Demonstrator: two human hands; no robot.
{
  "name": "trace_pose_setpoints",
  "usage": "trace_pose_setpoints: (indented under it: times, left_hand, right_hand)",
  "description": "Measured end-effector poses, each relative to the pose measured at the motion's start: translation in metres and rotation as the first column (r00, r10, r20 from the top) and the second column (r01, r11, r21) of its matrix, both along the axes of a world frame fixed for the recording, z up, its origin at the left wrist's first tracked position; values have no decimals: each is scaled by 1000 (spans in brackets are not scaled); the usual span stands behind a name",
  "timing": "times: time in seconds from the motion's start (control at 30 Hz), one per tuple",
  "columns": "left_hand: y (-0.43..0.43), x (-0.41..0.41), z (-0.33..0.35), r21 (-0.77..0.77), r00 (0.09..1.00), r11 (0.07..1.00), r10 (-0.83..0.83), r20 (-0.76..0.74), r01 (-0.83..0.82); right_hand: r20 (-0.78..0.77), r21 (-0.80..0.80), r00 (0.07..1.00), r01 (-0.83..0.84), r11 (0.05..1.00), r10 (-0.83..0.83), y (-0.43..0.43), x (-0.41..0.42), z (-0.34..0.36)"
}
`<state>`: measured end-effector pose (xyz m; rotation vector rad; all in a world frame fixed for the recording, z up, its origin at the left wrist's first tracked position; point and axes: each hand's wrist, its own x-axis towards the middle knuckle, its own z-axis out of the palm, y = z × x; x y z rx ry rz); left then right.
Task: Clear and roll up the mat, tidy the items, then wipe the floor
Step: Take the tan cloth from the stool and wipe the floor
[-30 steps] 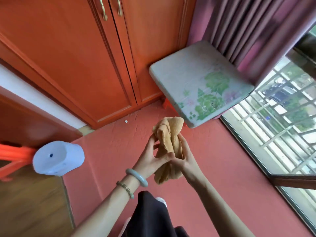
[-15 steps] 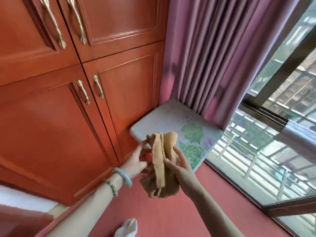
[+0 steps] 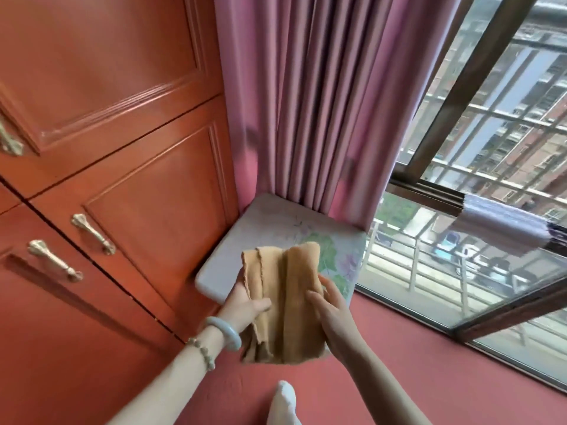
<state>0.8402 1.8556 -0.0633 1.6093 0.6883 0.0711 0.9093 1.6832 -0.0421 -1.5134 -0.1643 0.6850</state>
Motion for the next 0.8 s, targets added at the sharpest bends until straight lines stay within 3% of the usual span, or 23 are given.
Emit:
trace_pose_setpoints:
  times: [0.1,0.3,0.43,0.5,0.6,0.8]
  left_hand:
    - [15,27,-10,-48,999,999,19,-45,-21]
    - [55,92,-46,15,975,993,-109,-195,114]
    - [78,140,-58,-80,944,967,-252,-212,240]
    - [91,164,-78,-33,917,944,-326,-231,328]
    - [101,204,-109,43,911,941,-311,-271,335]
    - [103,266,-175,86,858,920,-318,-403,382]
  right_hand:
    - [-36,-48,997,66,997,-68,-3,33,-18]
    - [12,-188,1000,22,982,-20,2,101,-65]
    - [0,-279,1000,12,960,-13,14,141,-91]
    - [33,-327,999,47,944,-38,22,157,-106]
    - [65,-394,994,107,913,-89,41,181,-132]
    - [-16,-494,967,212,843,-253,76,214,-206]
